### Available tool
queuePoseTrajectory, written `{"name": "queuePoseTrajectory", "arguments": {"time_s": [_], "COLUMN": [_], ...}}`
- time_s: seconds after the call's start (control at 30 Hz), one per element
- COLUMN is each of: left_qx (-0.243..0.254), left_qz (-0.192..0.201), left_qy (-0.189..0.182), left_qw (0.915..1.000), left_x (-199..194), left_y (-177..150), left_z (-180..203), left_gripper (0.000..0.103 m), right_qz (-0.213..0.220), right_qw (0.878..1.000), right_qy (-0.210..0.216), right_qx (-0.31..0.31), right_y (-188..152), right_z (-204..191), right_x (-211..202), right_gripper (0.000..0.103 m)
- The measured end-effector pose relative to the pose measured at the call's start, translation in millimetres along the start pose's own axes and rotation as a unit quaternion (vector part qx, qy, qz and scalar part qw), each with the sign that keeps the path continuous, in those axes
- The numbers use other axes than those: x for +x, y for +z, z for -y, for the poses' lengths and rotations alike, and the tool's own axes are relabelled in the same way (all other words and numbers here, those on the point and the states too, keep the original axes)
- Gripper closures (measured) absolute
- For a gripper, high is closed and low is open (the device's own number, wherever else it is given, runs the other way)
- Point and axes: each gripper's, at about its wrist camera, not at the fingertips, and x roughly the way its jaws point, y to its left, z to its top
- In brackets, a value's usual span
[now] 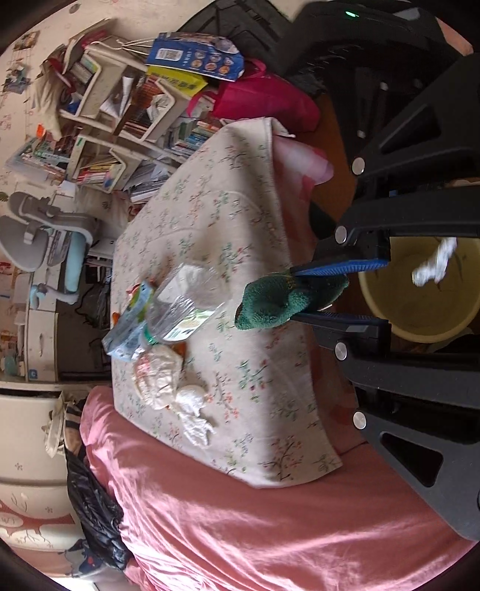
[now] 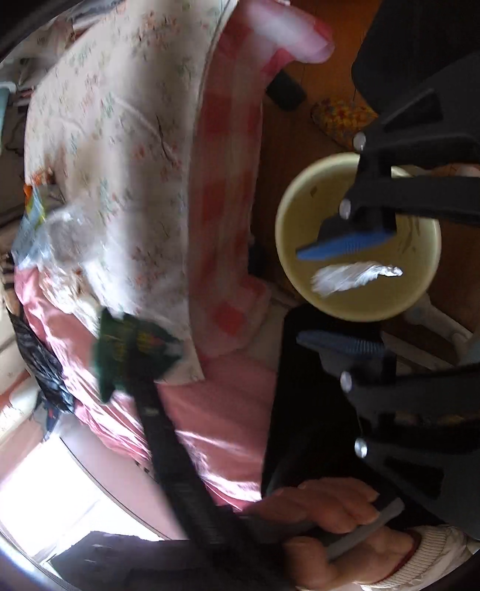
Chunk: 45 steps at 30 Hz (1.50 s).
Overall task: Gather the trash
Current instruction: 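Lower both held items over the yellow bin and open both grippers, then raise both open grippers from the yellow bin back toward the table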
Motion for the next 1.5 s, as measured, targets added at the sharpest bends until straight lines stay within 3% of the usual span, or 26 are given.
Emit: {"name": "queuePoseTrajectory", "arguments": {"time_s": [0.1, 0.27, 0.47, 0.57, 0.6, 0.63, 0.7, 0.8, 0.93, 1.07, 1.23, 1.5], "left_qx": [0.007, 0.015, 0.060, 0.080, 0.084, 0.086, 0.084, 0.071, 0.042, 0.003, -0.064, -0.167], "left_qz": [-0.017, -0.058, -0.137, -0.159, -0.162, -0.161, -0.153, -0.129, -0.063, -0.005, 0.031, 0.068], "left_qy": [-0.002, -0.012, -0.029, -0.021, -0.017, -0.012, -0.001, 0.008, 0.028, 0.057, 0.069, 0.079], "left_qw": [0.9998, 0.9981, 0.9883, 0.9838, 0.9831, 0.9831, 0.9847, 0.9891, 0.9967, 0.9984, 0.9951, 0.9804], "left_x": [3, 10, 26, 31, 31, 31, 29, 24, 8, -8, -22, -34], "left_y": [-7, -22, -47, -55, -56, -56, -56, -49, -37, -26, -17, -17], "left_z": [5, 13, 34, 41, 42, 43, 42, 37, 26, 10, -17, -56], "left_gripper": [0.086, 0.086, 0.082, 0.072, 0.059, 0.054, 0.044, 0.043, 0.031, 0.024, 0.022, 0.022], "right_qz": [0.042, 0.126, 0.173, 0.176, 0.177, 0.179, 0.178, 0.180, 0.185, 0.192, 0.189, 0.190], "right_qw": [0.999, 0.990, 0.982, 0.981, 0.980, 0.980, 0.980, 0.979, 0.979, 0.978, 0.978, 0.977], "right_qy": [-0.018, -0.046, -0.062, -0.064, -0.065, -0.066, -0.067, -0.069, -0.073, -0.079, -0.086, -0.091], "right_qx": [0.016, 0.038, 0.052, 0.059, 0.061, 0.061, 0.062, 0.060, 0.052, 0.037, 0.016, -0.010], "right_y": [5, 8, 9, 10, 10, 10, 10, 9, 10, 10, 11, 11], "right_z": [8, 21, 33, 36, 37, 37, 37, 37, 33, 29, 21, 11], "right_x": [-16, -48, -62, -61, -62, -62, -61, -62, -62, -62, -59, -56], "right_gripper": [0.057, 0.045, 0.041, 0.039, 0.039, 0.038, 0.038, 0.038, 0.038, 0.037, 0.034, 0.027]}}
